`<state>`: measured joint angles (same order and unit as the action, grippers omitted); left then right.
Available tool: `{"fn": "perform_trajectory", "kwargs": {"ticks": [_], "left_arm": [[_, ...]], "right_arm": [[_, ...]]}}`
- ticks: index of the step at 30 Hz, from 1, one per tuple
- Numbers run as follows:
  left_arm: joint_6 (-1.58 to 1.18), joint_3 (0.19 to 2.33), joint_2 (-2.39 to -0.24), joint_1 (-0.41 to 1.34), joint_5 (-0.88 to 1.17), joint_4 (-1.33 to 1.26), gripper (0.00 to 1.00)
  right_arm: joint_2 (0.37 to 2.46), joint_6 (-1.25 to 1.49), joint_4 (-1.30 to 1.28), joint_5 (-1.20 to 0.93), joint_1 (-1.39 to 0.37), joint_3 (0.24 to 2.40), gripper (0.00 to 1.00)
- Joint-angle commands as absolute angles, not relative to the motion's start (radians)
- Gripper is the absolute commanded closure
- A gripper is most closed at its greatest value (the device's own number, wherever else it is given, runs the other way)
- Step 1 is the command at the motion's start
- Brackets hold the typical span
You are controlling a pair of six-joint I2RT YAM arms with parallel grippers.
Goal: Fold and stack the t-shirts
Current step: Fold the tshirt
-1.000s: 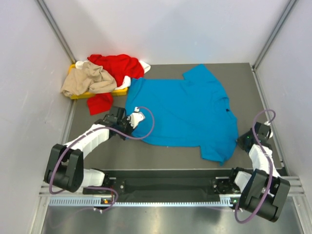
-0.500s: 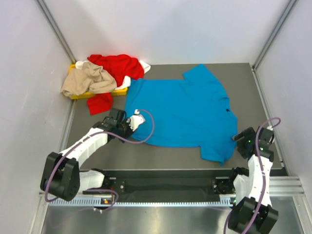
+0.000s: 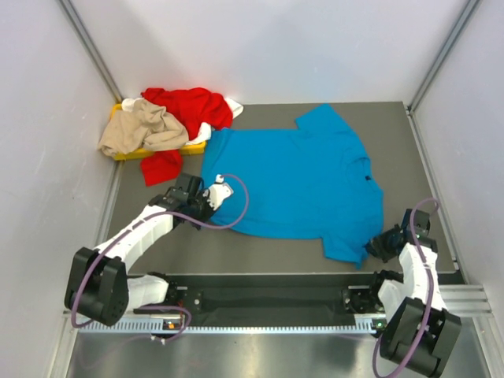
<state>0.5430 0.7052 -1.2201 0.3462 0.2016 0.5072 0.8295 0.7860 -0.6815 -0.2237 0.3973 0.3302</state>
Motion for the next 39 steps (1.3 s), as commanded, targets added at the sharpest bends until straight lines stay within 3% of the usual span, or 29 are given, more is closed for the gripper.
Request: {"fn": "perform_trajectory", "kwargs": {"ticks": [1, 10, 20, 27, 39], "left_arm": [[0.514, 0.747, -1.226, 0.347, 0.187, 0.534, 1.0], [0.448, 0.847, -1.35, 0.333, 0.132, 0.483, 1.0], [0.422, 1.022, -1.548, 0.319, 0.123, 0.43, 1.0], [0.407, 1.144, -1.715, 0.295, 0.068, 0.402, 1.0], [0.379, 1.249, -1.824, 0.256, 0.022, 0.364, 1.0]], "right_arm": [[0.805, 0.746, -0.741, -0.12, 0.387, 0.371, 1.0], [0.836, 0.618, -0.701, -0.147, 0.367, 0.53, 1.0], [1.207, 0.422, -0.537, -0.264, 0.215, 0.765, 1.0], [1.414, 0.33, -0.494, -0.278, 0.213, 0.969, 1.0], [1.686, 0.304, -0.393, -0.334, 0.21, 1.135, 1.0]]}}
